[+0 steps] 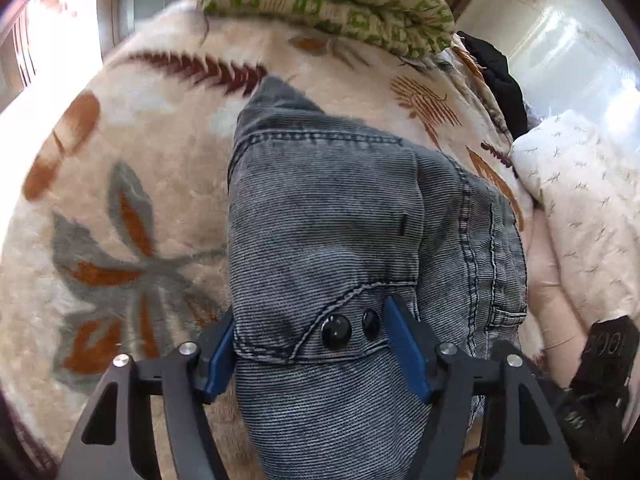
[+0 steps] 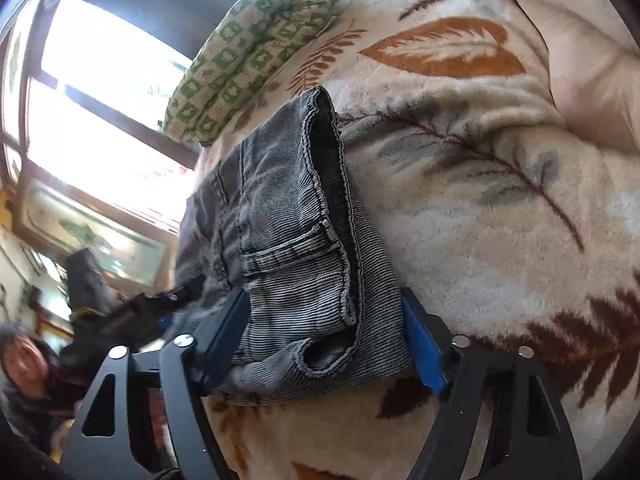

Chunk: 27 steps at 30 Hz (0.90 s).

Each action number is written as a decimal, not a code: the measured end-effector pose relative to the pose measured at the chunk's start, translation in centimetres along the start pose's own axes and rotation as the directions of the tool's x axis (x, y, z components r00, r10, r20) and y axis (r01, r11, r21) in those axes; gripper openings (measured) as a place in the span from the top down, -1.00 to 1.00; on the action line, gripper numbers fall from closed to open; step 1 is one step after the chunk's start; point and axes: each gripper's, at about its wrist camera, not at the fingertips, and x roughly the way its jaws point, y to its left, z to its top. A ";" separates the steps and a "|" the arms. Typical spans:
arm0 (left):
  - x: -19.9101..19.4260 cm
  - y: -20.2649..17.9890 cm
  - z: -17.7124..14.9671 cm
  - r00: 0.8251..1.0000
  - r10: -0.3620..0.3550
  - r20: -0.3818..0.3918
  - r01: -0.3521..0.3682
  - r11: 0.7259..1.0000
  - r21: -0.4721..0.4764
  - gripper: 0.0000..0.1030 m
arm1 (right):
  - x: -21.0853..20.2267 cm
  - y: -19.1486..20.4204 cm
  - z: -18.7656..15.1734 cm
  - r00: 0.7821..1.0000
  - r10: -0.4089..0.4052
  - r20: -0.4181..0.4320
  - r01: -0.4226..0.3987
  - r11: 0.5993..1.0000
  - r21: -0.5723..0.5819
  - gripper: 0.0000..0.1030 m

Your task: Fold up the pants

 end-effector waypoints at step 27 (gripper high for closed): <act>-0.4 -1.0 -0.4 0.999 0.037 0.031 -0.039 0.998 0.040 -0.12 | 0.4 2.0 0.1 0.993 -0.115 0.016 0.116 0.981 -0.154 0.20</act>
